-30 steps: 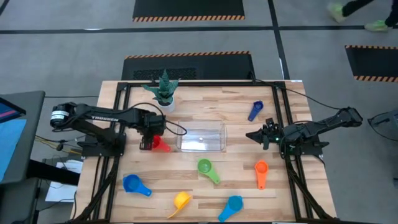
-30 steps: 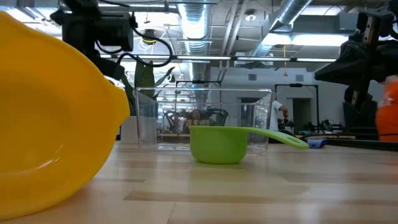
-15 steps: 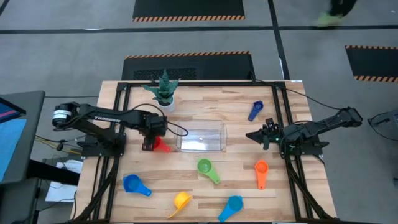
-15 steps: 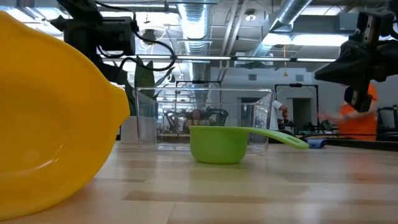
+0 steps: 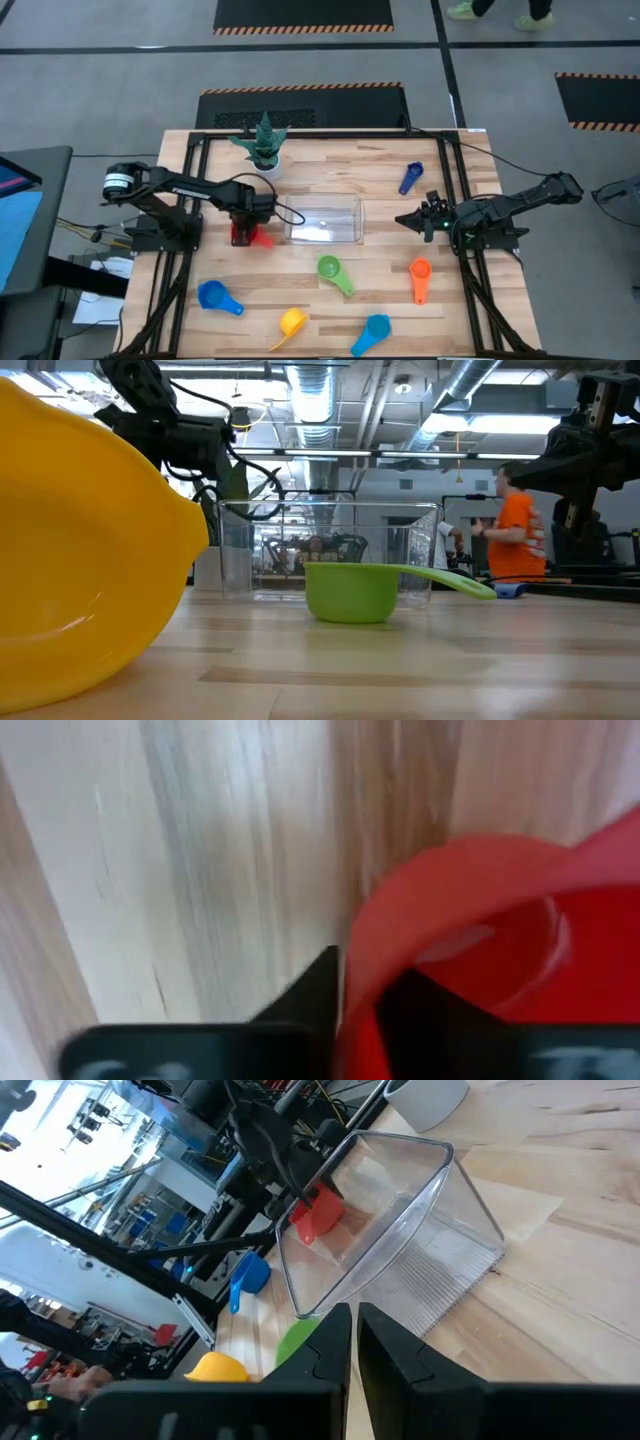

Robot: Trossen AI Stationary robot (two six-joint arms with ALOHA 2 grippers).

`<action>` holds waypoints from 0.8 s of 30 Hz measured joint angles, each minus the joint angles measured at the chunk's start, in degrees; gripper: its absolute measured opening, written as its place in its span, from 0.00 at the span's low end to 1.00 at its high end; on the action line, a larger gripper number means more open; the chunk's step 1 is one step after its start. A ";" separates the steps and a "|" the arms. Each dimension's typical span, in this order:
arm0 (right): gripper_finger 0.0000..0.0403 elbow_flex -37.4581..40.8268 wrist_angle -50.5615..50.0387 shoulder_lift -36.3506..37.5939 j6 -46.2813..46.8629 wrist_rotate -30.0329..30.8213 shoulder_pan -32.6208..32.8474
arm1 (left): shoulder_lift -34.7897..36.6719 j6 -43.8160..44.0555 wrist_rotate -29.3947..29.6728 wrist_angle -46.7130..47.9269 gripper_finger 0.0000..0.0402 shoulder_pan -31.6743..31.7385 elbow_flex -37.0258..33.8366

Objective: Nest measuring cups in basket
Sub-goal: Put the red measuring cup into the transparent bin

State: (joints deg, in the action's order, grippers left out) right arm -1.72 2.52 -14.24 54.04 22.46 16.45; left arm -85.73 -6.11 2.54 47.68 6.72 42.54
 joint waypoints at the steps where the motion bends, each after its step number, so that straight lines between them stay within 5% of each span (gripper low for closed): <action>1: 0.12 0.00 -0.05 0.00 -0.01 0.00 0.01 | 0.44 0.64 -0.25 0.96 0.03 0.00 0.42; 9: 0.12 0.00 -0.46 0.01 -0.48 0.02 0.02 | 6.97 6.78 -4.70 16.83 0.00 -0.39 9.90; 15: 0.12 0.00 -0.44 0.00 -0.48 0.02 -0.02 | 10.12 13.62 -4.10 11.14 0.00 -0.68 23.62; 24: 0.12 0.00 -0.42 0.02 -0.34 0.09 -0.07 | -9.46 12.70 -1.12 4.73 0.00 -0.98 42.17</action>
State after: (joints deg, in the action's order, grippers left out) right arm -1.72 2.11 -14.22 53.70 22.55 16.38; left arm -95.19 6.59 1.42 52.42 5.74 84.71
